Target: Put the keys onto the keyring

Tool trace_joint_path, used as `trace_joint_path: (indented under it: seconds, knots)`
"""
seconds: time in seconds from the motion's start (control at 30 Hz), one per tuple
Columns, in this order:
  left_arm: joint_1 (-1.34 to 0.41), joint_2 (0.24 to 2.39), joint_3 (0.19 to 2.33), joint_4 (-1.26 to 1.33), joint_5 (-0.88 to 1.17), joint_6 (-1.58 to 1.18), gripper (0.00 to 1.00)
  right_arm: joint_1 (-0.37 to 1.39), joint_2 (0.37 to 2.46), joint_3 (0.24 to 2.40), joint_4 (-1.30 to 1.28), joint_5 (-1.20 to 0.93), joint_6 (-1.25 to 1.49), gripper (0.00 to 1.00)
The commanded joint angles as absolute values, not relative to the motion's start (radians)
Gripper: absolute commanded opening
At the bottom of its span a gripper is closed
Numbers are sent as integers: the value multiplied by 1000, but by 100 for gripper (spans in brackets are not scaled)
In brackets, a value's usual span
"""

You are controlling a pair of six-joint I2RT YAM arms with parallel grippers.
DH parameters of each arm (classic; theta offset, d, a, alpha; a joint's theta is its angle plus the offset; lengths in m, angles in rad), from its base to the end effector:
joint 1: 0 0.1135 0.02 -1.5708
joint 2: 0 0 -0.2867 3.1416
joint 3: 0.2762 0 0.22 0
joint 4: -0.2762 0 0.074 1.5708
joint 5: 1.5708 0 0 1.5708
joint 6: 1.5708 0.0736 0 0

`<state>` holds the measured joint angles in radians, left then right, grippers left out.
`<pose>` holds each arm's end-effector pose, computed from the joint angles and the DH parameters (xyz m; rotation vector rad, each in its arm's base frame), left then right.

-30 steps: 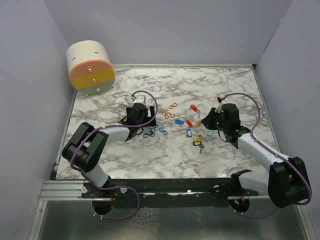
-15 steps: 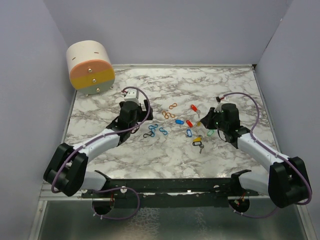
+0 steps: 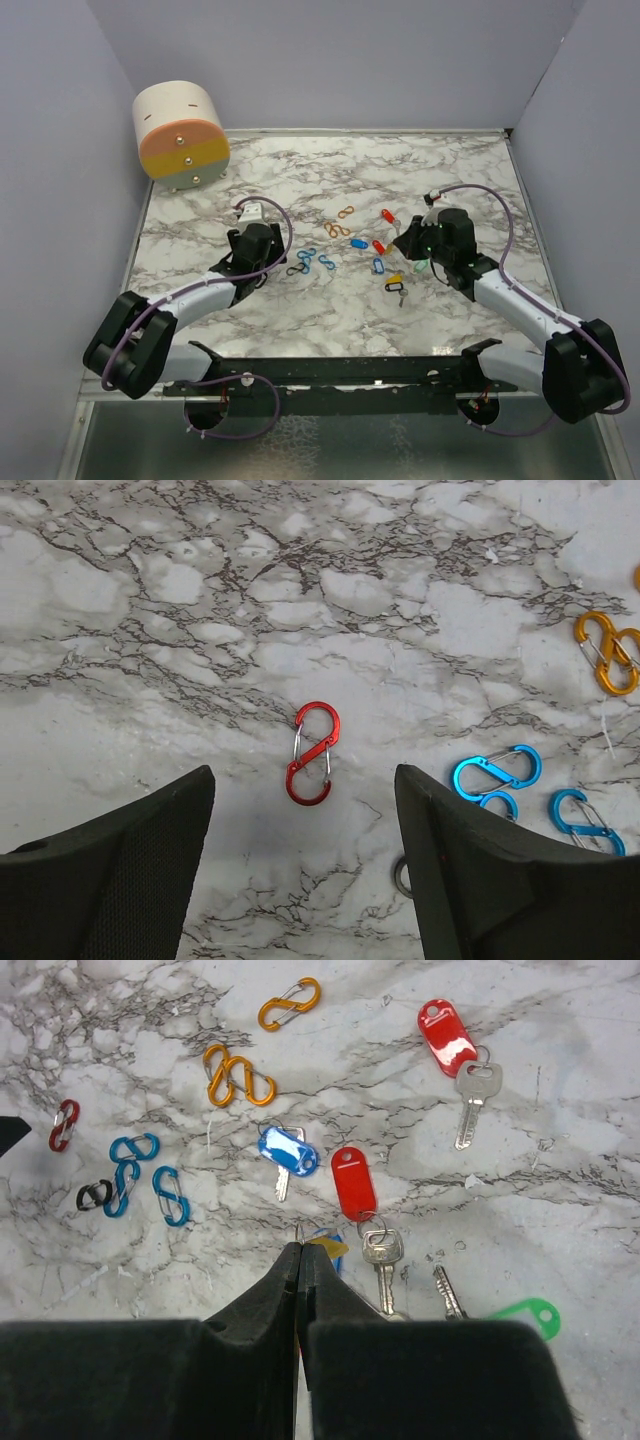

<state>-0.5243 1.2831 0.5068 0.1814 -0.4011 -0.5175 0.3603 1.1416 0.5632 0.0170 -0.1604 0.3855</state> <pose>0.2300 -0.0998 0.2035 -0.2201 2.1069 -0.1850 0.2156 0.0938 0.2306 -0.0694 2.1847 0.6029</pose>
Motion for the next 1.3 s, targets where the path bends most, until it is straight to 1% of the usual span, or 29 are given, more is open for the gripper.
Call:
trace_joint_path:
  seconds: [0.0, 0.23, 0.57, 0.77, 1.0, 1.27]
  knots:
    - [-520, 1329, 511, 181, -477, -514, 73, 379, 1122, 559, 52, -159, 363, 1]
    - [-524, 1401, 525, 210, -494, -501, 67, 399, 1131, 566, 55, -142, 359, 1]
    - [-532, 1466, 547, 245, -492, -479, 66, 408, 1157, 573, 68, -137, 360, 1]
    - [-566, 1518, 571, 246, -543, -462, 63, 411, 1161, 577, 69, -133, 359, 1]
    - [-603, 1561, 602, 211, -616, -454, 55, 413, 1159, 577, 67, -129, 357, 1]
    - [-612, 1545, 583, 204, -605, -467, 47, 414, 1154, 573, 66, -127, 359, 1]
